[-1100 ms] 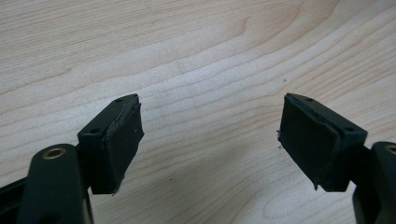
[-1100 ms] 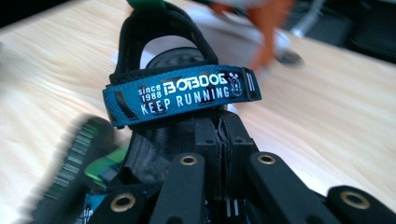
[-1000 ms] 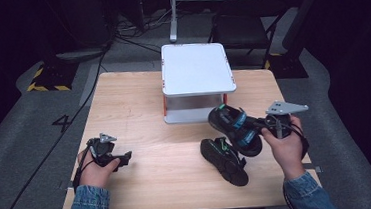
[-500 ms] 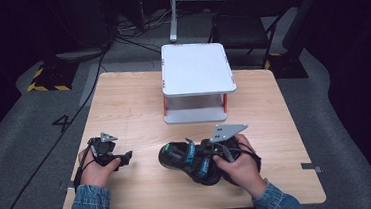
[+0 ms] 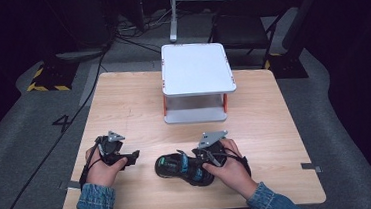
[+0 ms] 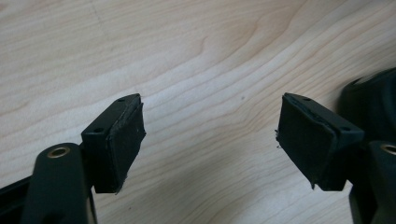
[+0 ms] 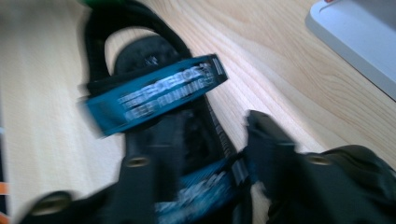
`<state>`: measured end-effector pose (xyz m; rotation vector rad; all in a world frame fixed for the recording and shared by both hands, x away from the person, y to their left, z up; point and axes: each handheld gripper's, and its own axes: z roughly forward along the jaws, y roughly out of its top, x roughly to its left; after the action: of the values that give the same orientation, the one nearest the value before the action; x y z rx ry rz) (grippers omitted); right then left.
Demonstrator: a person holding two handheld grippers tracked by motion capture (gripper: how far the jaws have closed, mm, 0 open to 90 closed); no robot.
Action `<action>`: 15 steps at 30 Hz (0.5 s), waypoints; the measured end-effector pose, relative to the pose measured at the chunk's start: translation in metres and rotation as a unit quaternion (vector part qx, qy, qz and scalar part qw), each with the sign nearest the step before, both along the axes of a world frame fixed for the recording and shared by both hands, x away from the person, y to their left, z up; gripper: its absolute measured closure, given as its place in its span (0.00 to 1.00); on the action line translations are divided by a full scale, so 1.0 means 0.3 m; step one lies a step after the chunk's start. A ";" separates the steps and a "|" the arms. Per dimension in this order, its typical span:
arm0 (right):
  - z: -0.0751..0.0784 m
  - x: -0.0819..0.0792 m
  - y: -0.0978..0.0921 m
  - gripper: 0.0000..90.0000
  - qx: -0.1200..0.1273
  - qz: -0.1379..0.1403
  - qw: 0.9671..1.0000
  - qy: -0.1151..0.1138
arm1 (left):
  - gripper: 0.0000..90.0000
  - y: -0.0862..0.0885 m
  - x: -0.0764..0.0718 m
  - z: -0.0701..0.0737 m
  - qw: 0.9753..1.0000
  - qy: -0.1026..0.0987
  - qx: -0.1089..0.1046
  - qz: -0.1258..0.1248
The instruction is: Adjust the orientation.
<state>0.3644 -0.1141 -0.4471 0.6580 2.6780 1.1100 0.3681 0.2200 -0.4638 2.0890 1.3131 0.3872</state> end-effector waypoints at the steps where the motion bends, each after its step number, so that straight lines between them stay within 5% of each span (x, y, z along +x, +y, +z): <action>1: 0.006 0.002 -0.012 0.55 0.011 0.001 1.000 0.004 | 0.27 -0.007 0.000 0.009 1.000 -0.004 -0.005 -0.001; 3: 0.037 0.002 -0.045 0.50 0.040 -0.001 0.999 0.007 | 0.27 -0.019 0.001 0.025 1.000 -0.013 -0.009 -0.009; 9: 0.169 -0.007 -0.193 0.46 0.097 -0.033 0.994 -0.033 | 0.28 -0.090 -0.001 0.104 0.997 -0.044 -0.035 -0.060; 15: 0.202 0.019 -0.376 0.46 0.113 -0.109 0.987 -0.043 | 0.31 -0.174 -0.009 0.156 0.989 -0.047 -0.043 -0.133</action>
<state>0.3701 -0.2269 -0.3866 0.8923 2.3604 1.3576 0.3655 0.1679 -0.4171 2.1116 0.9632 0.3027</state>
